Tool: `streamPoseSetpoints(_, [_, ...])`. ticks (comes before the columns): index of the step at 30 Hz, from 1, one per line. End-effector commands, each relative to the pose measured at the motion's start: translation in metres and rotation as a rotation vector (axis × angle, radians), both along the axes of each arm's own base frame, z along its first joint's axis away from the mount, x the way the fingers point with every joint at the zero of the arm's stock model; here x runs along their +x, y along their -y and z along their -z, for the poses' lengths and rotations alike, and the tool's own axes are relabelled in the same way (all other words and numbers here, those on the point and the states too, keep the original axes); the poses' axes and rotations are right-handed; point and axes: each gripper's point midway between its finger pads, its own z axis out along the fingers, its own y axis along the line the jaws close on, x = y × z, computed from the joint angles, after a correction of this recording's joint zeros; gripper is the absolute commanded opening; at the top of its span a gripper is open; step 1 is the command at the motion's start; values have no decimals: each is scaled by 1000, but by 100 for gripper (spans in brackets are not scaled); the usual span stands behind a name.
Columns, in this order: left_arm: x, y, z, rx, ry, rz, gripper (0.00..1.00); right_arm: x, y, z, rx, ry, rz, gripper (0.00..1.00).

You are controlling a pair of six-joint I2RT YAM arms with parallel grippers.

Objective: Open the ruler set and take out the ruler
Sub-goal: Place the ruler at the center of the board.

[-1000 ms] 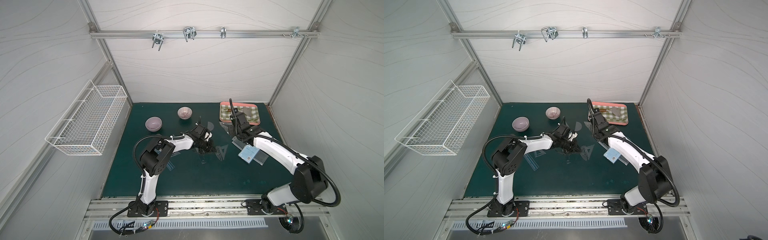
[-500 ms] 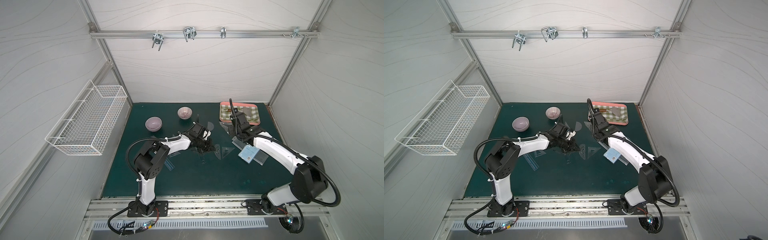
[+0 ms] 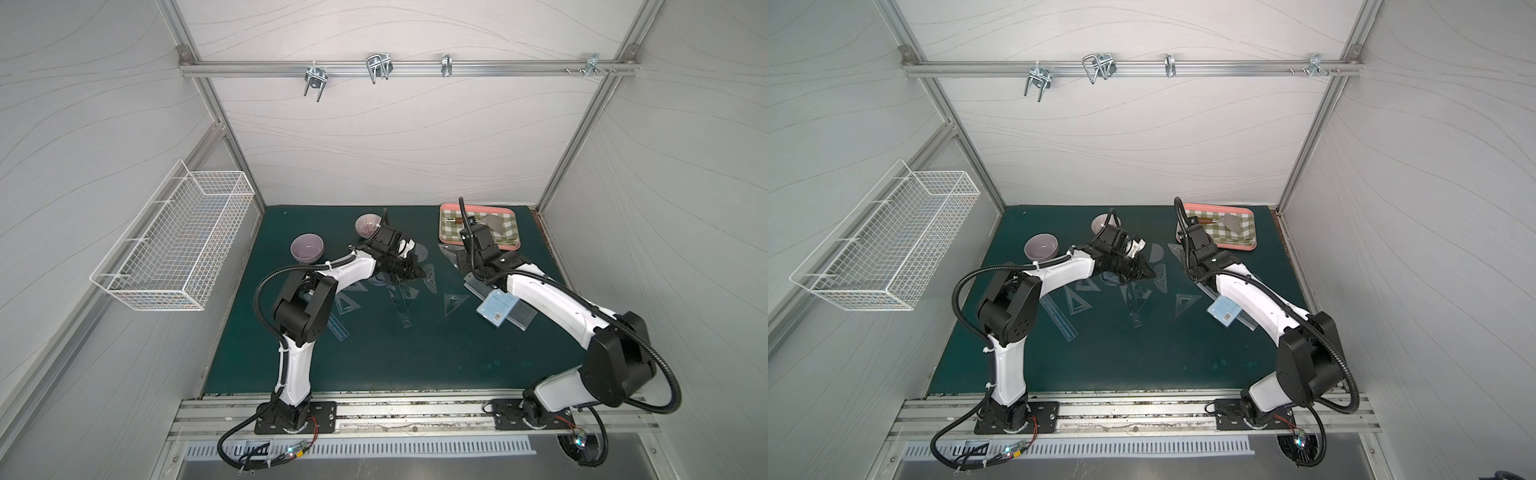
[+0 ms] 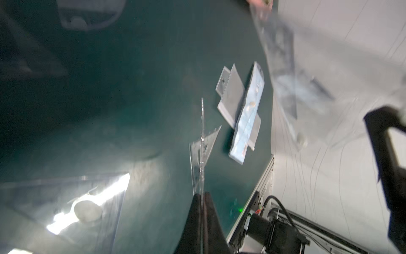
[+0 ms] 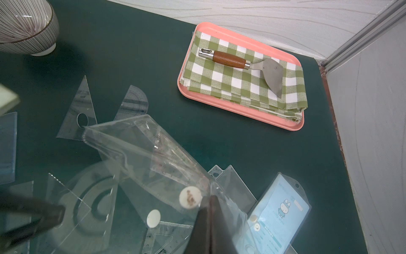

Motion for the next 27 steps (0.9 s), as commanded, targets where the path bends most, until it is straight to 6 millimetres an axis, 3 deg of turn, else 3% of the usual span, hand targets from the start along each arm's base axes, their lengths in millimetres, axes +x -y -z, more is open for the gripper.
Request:
streamPoseSetpoints(1, [15,14,6,-33,-6,52,0,0,2,-19,10,42,-2,0])
streamPoseSetpoints(6, [24,24,34,-50,-72,64,0,1,2,-21,12,45,-3,0])
streamPoseSetpoints(16, [19,20,61,-16,-123,56,1,1,2,-19,14,41,-3,0])
streamPoseSetpoints(24, [16,10,59,29,-101,35,38,1,0,-15,16,30,-8,0])
streamPoseSetpoints(27, [15,4,48,45,-79,17,44,1,-2,-9,24,18,-9,0])
